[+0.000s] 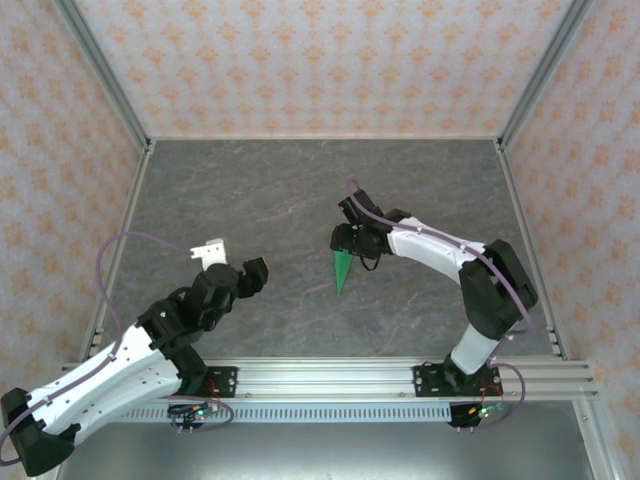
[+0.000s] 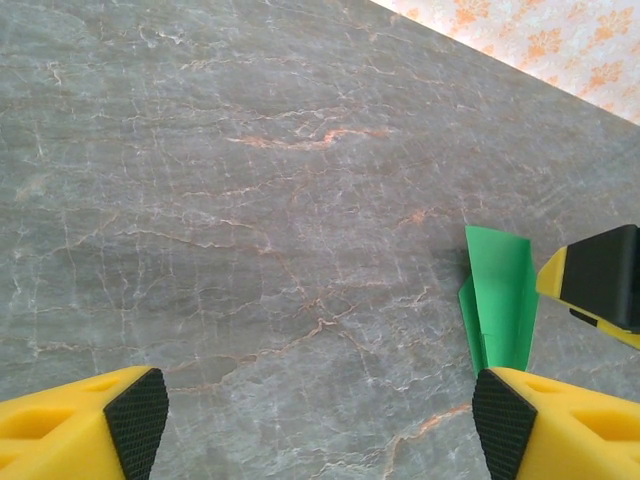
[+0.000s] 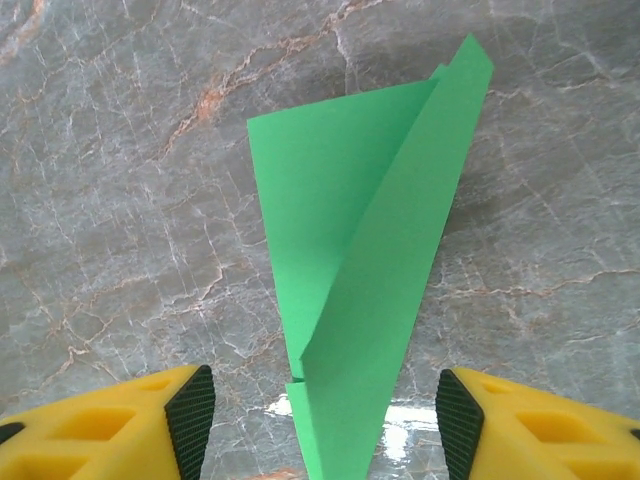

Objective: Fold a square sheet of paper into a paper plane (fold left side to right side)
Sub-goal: Pick up the paper plane at the center of the table, then place the paper plane at the center of the table.

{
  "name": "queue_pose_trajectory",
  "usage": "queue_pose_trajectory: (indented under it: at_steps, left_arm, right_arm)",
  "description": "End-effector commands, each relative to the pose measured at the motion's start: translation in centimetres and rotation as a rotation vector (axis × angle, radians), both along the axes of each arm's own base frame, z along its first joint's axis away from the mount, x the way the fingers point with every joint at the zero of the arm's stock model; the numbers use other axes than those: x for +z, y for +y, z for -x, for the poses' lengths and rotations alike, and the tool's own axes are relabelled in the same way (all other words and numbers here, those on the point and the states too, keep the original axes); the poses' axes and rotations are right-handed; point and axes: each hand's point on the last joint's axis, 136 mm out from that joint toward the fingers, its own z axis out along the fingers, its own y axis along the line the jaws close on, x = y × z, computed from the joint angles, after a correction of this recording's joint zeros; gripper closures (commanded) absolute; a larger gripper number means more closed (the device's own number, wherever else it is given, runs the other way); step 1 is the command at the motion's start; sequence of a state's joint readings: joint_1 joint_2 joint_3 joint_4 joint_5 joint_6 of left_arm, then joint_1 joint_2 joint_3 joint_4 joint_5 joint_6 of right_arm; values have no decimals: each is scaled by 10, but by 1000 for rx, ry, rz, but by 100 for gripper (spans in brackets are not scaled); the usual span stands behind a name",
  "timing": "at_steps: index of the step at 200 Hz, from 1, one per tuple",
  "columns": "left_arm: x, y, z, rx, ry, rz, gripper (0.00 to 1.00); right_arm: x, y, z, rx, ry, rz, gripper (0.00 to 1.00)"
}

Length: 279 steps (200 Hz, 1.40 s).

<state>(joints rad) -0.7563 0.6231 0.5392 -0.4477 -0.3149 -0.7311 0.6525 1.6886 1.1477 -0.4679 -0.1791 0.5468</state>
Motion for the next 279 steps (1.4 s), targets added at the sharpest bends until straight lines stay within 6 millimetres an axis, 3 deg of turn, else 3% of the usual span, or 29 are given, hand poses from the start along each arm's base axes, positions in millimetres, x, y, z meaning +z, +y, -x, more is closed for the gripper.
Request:
queue_pose_trajectory:
  at_steps: [1, 13, 39, 68, 99, 112, 130, 147, 184, 203, 229, 252, 279]
  left_arm:
    - [0, 9, 2, 3, -15, -48, 16]
    - [1, 9, 3, -9, -21, -52, 16]
    - [2, 8, 5, -26, -23, -54, 15]
    - [2, 7, 5, -27, -21, -52, 15]
    - [1, 7, 5, -29, -21, -51, 15]
    - [2, 7, 5, -27, -20, -53, 15]
    - [1, 9, 5, -21, -20, -53, 14]
    - [1, 9, 5, -17, -19, -52, 14]
    - [1, 9, 4, -15, -20, -52, 14]
    - [2, 9, 5, -14, -20, -50, 13]
    - [3, 10, 4, -13, -23, -55, 13]
    - [3, 8, 4, -18, -25, -51, 13]
    - [2, 6, 3, -25, -28, -50, 11]
  right_arm:
    - [-15, -8, -3, -29, 21, 67, 37]
    - [-20, -7, -2, -21, 35, 70, 42]
    - [-23, -1, 1, -3, 61, 52, 67]
    - [0, 17, 2, 57, 27, -43, 100]
    - [50, 62, 8, 197, -42, -304, 100]
    - [62, 72, 12, 232, -56, -379, 100]
    - [61, 79, 17, 266, -49, -431, 100]
    - [42, 79, 20, 263, -22, -428, 100]
    - [-25, 55, 19, 190, 75, -322, 100]
    - [-39, 35, 19, 162, 86, -227, 88]
    - [-29, 9, 18, 152, 60, -76, 71]
    - [-8, -16, 19, 145, 27, 75, 59]
    - [15, -14, 31, 186, 1, 126, 52]
